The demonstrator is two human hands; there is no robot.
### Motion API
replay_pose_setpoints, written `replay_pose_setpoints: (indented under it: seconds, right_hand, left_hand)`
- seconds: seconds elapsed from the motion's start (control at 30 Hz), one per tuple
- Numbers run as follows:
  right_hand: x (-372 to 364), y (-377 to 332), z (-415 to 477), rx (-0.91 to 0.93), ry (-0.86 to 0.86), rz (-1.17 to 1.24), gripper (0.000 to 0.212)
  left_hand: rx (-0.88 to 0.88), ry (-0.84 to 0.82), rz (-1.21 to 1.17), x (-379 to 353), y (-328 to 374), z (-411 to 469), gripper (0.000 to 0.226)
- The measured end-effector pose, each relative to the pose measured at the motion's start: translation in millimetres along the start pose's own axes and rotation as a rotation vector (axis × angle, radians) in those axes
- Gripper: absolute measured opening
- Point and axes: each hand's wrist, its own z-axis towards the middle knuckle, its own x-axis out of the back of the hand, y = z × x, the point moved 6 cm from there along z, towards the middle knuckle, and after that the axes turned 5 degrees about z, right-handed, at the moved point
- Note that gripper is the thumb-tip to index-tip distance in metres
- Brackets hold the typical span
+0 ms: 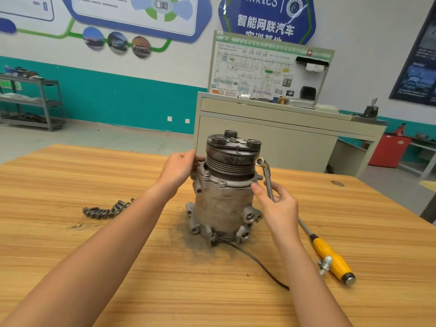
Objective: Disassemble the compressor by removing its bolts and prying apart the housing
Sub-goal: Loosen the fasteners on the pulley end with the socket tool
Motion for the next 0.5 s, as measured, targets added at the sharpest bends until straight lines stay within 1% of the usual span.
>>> replay_pose_setpoints:
  seconds: [0.1, 0.2, 0.23, 0.3, 0.37, 0.43, 0.5]
  right_hand:
    - [7.0, 5.1, 10.1, -0.082, 0.016, -0.008, 0.015]
    - [3.8, 8.8, 12.5, -0.139, -0.016, 0.048, 0.016]
    - [1.6, 10.1, 10.6, -0.148, -0.028, 0.062, 0.017]
    - [-1.6, 11.4, 5.4, -0.143, -0.037, 0.074, 0.017]
    - [-2.8, 10.7, 1.3, -0.123, -0.037, 0.067, 0.016]
    - [-2.5, 8.8, -1.9, -0.117, -0.043, 0.054, 0.015]
    - [-2.6, 7.3, -3.5, -0.118, -0.057, 0.045, 0.014]
  left_hand:
    - [-0.037, 0.05, -0.008, 5.8, 0.7, -15.6, 0.033]
    - [-0.077, 0.034, 0.017, 10.1, -2.4, -28.5, 0.026]
    - [-0.089, 0.007, 0.042, 10.5, -6.4, -32.7, 0.027]
    - [-0.09, -0.056, 0.084, 8.0, -17.5, -40.5, 0.036]
    - [-0.088, -0.05, 0.088, 8.1, -22.1, -43.3, 0.039]
    - [-0.069, -0.015, 0.055, 9.7, -21.0, -41.3, 0.033]
    - [-0.012, -0.022, -0.003, 9.4, -22.5, -37.1, 0.023]
